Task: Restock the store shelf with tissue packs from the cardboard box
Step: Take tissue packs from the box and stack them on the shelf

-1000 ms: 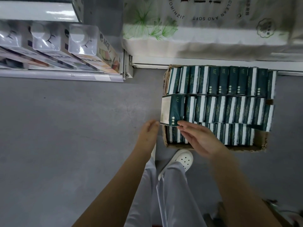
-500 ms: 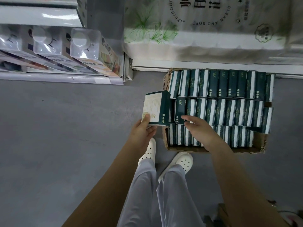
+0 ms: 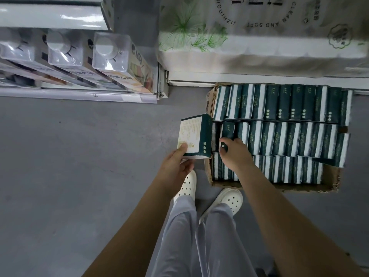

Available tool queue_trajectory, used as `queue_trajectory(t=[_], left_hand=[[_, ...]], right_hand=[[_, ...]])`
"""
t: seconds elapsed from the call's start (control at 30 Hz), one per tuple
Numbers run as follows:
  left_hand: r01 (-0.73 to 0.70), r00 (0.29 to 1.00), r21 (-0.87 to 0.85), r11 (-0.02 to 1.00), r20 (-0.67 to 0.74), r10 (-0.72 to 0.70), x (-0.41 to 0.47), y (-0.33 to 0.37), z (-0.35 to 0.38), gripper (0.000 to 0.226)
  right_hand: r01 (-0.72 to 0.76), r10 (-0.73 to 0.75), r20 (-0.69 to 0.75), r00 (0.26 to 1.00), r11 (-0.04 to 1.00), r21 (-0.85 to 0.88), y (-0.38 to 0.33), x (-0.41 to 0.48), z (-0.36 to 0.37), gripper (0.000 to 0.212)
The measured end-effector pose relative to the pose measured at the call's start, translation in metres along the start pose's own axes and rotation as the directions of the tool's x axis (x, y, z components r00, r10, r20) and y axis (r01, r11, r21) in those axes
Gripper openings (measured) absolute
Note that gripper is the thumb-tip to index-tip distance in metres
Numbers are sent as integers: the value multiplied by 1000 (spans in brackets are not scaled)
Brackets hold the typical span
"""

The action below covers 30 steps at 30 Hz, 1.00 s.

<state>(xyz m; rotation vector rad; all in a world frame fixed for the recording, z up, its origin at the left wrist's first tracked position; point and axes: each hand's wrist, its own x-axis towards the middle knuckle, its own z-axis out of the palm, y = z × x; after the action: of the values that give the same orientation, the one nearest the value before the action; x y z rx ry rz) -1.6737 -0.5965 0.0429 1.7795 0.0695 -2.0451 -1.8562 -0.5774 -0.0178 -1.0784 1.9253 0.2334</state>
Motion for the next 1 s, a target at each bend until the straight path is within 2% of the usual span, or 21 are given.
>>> queue_trajectory(t=[0.13,0.23,0.3,0.37,0.43,0.53,0.6,0.67,0.8,0.9,1.0], left_hand=[[-3,1000,-66,998,-15,2,-12,-1,7,24],[-25,1000,-6,1000,-15,25,-38,1,18,29],[-84,995,92,992,65,78,-66,3,30,29],[-171,975,154,973,169,145,-105,12,47,27],[-258,942,173,951,263,208,-149,21,66,25],[-396,868,148,906,384,316,-231,42,97,30],[-474,824,153,867,424,376,-279,56,114,31],[-550,784,193,812,455,422,-327,68,128,35],[-670,712,212,712,456,535,-412,91,152,41],[-793,587,231,564,536,607,-464,101,166,40],[-870,493,252,424,471,732,-506,107,172,34]], right_hand=[[87,-56,-179,982,982,170,2,-30,-14,26],[198,-71,-300,951,886,419,2,-66,-39,17],[262,-36,-353,935,741,619,-5,-102,-69,19],[295,25,-362,932,528,796,-20,-145,-108,26],[320,44,-355,934,340,884,-36,-188,-151,37],[303,-32,-302,953,161,939,-53,-251,-219,40],[274,-69,-268,961,100,956,-59,-287,-254,35],[294,-126,-285,950,66,953,-64,-324,-289,39],[398,-239,-389,890,-9,917,-86,-394,-347,38],[470,-299,-464,834,-56,881,-99,-430,-374,22],[480,-392,-484,782,-116,870,-111,-464,-401,32]])
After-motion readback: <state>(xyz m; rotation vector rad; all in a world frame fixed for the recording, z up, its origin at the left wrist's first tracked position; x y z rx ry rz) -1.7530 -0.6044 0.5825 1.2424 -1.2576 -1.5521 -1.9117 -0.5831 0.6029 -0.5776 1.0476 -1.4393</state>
